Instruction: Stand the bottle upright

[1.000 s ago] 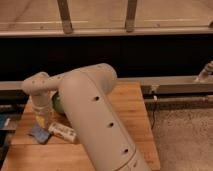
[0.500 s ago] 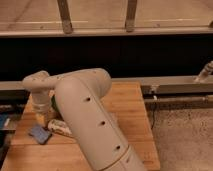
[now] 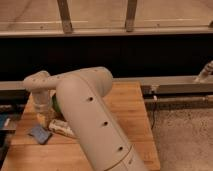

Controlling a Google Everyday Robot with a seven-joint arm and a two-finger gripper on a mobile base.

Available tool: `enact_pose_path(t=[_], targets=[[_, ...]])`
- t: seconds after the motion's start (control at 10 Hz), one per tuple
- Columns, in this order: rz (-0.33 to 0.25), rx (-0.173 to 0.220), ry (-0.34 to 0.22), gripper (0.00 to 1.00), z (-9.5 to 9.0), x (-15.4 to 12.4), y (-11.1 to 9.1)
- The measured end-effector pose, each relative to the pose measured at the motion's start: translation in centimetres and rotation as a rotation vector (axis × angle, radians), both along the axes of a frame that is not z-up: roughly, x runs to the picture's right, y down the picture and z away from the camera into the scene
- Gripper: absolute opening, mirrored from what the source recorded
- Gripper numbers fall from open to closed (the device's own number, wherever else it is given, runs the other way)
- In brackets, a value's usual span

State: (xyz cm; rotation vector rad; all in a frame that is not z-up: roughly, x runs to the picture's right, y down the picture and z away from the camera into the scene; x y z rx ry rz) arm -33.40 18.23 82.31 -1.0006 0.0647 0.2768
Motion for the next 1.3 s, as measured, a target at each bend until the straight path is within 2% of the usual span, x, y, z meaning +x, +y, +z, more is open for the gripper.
enact_pose_path(t=[0.3,0.6,1.1,1.3], targets=[[0.015,0.008,0.005,0.00,0.0,0.6,-0.3],[0.035,0.039,-0.008,0.00,-0.8,0.6,-1.0],[0.036,0.041,-0.009,0.00,-0.8,0.5,-1.0],[0.042,0.064,0.004,0.00,-1.3,0.5,-1.3]])
